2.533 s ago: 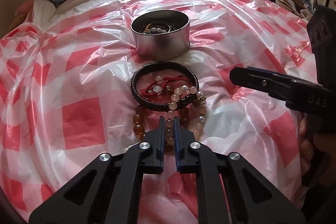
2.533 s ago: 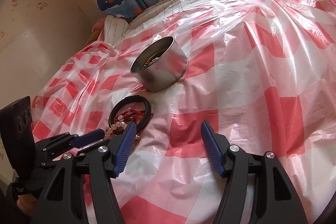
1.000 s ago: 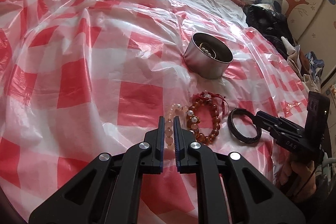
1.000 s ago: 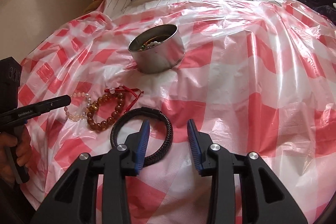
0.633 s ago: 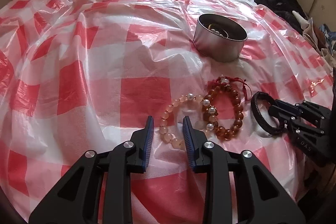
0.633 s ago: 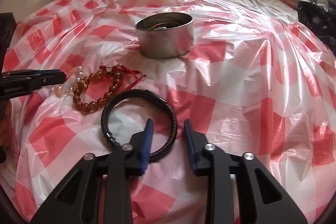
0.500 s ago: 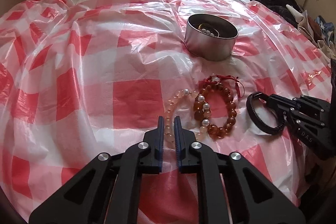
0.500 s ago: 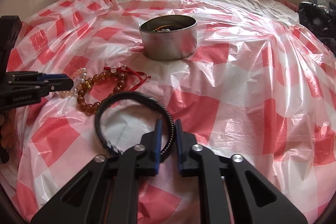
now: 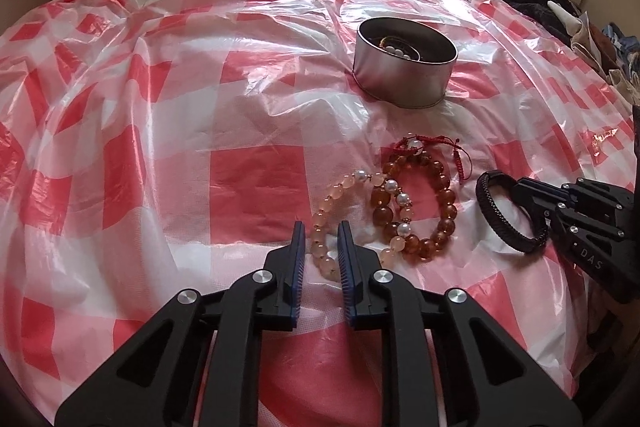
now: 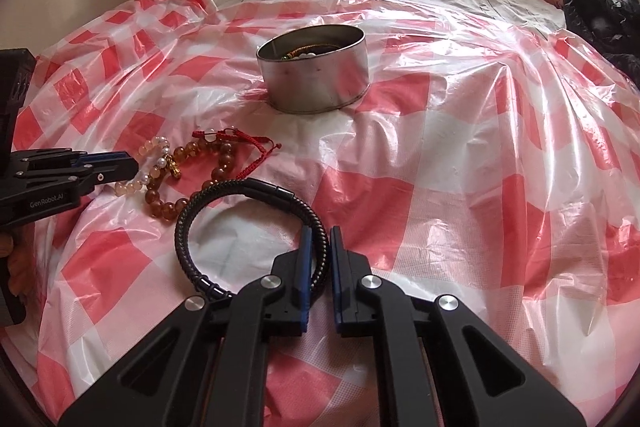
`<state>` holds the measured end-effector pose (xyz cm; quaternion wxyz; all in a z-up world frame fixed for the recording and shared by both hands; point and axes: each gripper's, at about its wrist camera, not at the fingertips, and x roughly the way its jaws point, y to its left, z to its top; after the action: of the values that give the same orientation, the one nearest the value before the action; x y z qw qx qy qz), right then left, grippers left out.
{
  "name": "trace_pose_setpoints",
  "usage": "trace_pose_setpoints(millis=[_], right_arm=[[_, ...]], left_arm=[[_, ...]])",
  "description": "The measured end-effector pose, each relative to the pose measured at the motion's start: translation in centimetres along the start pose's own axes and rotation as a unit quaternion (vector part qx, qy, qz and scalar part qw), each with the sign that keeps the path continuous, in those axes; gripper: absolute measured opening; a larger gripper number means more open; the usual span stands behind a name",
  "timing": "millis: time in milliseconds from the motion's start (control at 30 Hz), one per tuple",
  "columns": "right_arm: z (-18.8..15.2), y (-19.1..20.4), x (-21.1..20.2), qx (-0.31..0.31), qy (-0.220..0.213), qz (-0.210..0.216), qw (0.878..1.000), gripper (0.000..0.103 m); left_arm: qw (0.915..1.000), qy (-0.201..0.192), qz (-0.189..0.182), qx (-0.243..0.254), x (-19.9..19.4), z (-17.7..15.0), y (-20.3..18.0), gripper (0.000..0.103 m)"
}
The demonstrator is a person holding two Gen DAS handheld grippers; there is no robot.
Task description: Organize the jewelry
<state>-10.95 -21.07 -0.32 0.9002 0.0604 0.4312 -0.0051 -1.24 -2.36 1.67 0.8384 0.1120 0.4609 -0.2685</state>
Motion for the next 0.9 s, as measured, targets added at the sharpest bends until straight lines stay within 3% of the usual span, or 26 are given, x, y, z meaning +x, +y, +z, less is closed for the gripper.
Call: trace_pose_setpoints(millis=[200,400,467,500,600,667,700,733,900], right_arm=[[-0.1,0.0,-1.3,0.012,-0.033,0.029,0.999,0.009],[0.0,0.3,-1.0,0.011,-0.027,0.032,0.999,0.010],[0.0,0.2,-0.5,0.014,-0.016,0.033,0.999,0.019],[0.0,0.3,-0.3,0.013,-0.011,0.032,0.999,0.031],[-0.1,0.8,0.2,0.002,0.000,0.027,1.000,0.033],[-0.2,0.8,0.3,-0.001,0.004,0.032,0.999,0.027],[-0.3,0.9,0.2,-0.004,0.004,0.036,0.999,0.017],[-0.3,1.0,0.2,-0.007,0.002,0.033,0.999,0.013],[-0.2,-0.2,-0.8,0.033,-0.021,0.066,0.997,0.009]], left_arm=[[0.9995,-0.033,0.000,0.003,-1.9,0.4,-0.4,0.007],[0.9998,-0.016,0.007,0.005,-1.1,0.2,-0.3,0.007],[0.9999,-0.009,0.010,0.004,-0.8,0.1,-0.2,0.007],[1.0000,-0.003,0.009,0.001,-0.5,0.0,-0.1,0.007],[1.0000,0.007,0.007,-0.001,0.2,-0.1,0.0,0.008],[0.9999,0.005,0.008,0.005,0.1,-0.1,-0.2,0.007],[0.9999,0.000,0.006,0.010,-0.2,-0.1,-0.4,0.007],[0.9999,-0.005,0.005,0.014,-0.5,0.0,-0.6,0.007],[0.9982,-0.048,0.026,0.025,-2.6,0.5,-1.1,0.007]])
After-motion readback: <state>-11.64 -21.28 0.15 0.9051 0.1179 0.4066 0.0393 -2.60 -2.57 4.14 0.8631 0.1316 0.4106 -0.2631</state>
